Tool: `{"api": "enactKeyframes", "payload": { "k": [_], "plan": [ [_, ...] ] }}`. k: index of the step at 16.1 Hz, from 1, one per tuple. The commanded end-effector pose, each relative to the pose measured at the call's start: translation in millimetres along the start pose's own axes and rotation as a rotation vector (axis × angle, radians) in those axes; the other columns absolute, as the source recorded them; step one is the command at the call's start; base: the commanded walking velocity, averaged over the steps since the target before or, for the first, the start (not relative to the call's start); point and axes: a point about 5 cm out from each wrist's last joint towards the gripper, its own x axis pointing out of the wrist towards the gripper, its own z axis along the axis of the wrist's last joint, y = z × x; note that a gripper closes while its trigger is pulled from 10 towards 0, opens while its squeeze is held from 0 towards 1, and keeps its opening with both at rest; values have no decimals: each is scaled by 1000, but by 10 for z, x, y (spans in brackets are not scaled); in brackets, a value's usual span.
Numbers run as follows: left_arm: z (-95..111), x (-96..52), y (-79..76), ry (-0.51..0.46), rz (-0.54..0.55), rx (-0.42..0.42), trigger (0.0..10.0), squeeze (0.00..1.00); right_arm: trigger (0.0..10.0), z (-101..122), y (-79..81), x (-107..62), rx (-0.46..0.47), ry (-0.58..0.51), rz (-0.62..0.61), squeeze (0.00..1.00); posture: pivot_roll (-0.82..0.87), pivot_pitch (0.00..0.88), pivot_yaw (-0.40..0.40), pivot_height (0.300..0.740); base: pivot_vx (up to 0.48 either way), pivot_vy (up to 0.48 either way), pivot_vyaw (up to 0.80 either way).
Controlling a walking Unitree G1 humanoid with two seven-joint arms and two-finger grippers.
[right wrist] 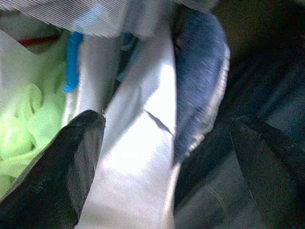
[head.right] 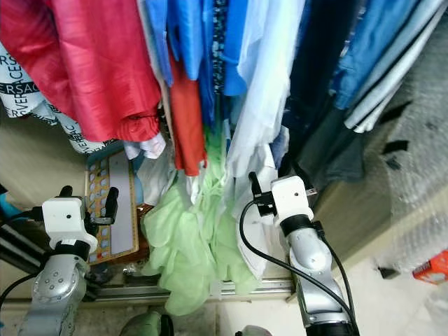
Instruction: Clean up the room
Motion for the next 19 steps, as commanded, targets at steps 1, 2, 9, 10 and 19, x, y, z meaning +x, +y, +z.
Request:
{"api": "enactKeyframes", "payload": {
  "k": [1,2,9,10,19],
  "plan": [
    [47,16,-8,-12,-12,4,10000,0,10000,31,-33,-3,-6,-3,-12,0,-61,0,-4,740,-274,0,0],
    [46,6,-4,-5,-15,4,10000,0,10000,51,-37,11,-3,2,-14,0,-58,0,-4,740,0,0,0],
    [34,1,18,17,-20,24,10000,0,10000,84,-16,19,8,23,-25,0,-52,0,6,740,-72,0,0],
    [34,12,28,15,-18,27,10000,0,10000,85,-26,23,12,27,-34,0,-52,0,7,740,0,0,0],
    [119,99,-28,-22,-22,33,10000,0,10000,48,-49,58,7,44,-51,0,-48,0,12,740,0,0,324]
  ]
}}
